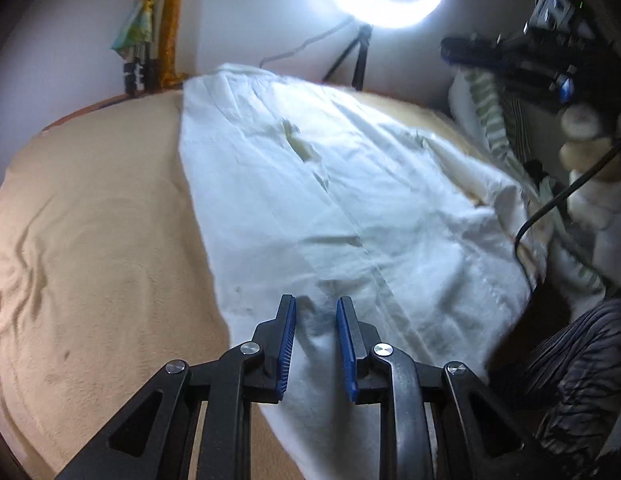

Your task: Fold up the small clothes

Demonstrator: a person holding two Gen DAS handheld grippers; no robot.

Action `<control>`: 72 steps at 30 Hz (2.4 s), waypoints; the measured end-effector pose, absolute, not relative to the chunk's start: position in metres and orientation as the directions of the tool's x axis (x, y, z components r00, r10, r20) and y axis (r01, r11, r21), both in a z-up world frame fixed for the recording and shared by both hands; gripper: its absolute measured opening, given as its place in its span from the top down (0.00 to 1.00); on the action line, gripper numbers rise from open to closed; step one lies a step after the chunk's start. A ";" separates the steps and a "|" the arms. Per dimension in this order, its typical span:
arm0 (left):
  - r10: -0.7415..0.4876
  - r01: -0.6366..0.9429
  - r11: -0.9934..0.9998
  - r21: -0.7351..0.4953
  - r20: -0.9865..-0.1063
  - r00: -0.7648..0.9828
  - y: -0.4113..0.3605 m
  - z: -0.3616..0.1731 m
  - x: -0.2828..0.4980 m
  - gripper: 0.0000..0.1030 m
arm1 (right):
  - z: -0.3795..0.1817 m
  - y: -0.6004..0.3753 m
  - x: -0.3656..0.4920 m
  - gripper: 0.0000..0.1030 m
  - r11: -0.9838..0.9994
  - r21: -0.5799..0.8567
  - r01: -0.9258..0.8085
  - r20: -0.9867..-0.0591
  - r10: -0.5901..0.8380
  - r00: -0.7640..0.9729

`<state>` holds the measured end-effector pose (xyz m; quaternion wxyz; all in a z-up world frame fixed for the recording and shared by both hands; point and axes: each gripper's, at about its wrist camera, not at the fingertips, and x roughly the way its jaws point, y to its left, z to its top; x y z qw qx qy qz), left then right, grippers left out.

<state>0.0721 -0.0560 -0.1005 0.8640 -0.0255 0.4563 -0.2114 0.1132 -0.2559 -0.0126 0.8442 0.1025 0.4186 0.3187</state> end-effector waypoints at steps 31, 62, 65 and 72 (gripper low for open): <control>-0.513 0.441 0.850 -0.287 -0.636 0.576 -0.049 -0.070 -0.043 0.54 | -0.021 -0.301 0.072 0.58 0.833 0.389 -0.393 -0.652 0.550 0.522; -0.573 0.605 0.753 -0.260 -0.711 0.408 -0.193 -0.069 0.065 0.43 | -0.114 -0.546 0.068 0.69 0.876 0.481 0.013 -0.769 0.415 0.485; -0.574 0.595 0.758 -0.268 -0.707 0.413 -0.192 -0.068 0.069 0.44 | -0.101 -0.535 0.066 0.91 0.887 0.462 0.002 -0.760 0.395 0.515; -0.576 0.560 0.771 -0.302 -0.705 0.414 -0.180 -0.070 0.073 0.51 | -0.062 -0.492 0.063 0.96 0.862 0.499 -0.086 -0.692 0.457 0.558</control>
